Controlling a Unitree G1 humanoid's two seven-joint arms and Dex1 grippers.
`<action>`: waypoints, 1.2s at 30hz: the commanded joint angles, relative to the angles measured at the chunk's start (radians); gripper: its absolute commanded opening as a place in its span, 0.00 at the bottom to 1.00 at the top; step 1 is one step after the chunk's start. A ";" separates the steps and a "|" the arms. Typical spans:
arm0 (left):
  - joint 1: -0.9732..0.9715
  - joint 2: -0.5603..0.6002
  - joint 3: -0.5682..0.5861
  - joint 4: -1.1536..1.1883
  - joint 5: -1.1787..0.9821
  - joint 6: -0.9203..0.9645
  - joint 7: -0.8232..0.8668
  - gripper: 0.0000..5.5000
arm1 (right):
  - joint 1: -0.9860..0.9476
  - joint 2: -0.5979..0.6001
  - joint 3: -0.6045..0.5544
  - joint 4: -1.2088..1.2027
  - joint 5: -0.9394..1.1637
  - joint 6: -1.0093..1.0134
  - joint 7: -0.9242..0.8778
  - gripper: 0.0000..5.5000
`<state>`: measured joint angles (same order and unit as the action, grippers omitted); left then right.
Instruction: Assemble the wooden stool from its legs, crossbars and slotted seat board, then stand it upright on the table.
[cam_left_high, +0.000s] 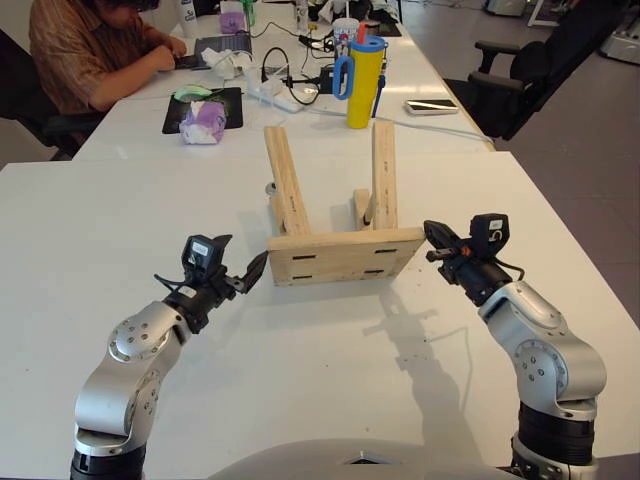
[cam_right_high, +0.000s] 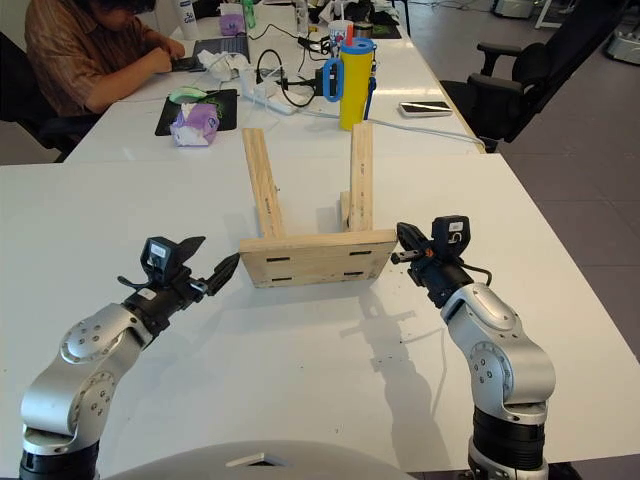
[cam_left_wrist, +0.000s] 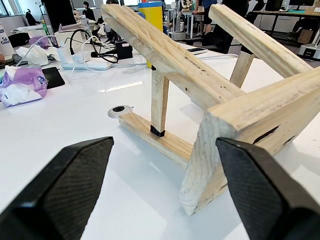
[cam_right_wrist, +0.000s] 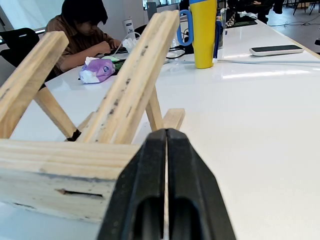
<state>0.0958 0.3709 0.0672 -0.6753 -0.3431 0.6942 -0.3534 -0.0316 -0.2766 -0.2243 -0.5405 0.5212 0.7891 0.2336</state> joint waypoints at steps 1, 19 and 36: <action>-0.030 0.038 -0.099 -0.032 -0.025 0.010 -0.070 0.70 | -0.022 0.015 0.053 0.024 0.059 0.036 0.044 0.00; 0.035 0.239 -0.077 0.390 0.166 -0.488 -0.280 0.70 | -0.015 -0.099 -0.040 0.311 -0.066 -0.188 0.102 0.00; -0.315 0.273 -0.187 0.776 0.104 -0.710 -0.746 0.52 | -0.109 -0.100 0.048 0.573 -0.143 -0.317 0.209 0.00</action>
<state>-0.2016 0.6439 -0.1164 0.0925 -0.2141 -0.0321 -1.0697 -0.1264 -0.3718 -0.1801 0.0137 0.3945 0.4850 0.4383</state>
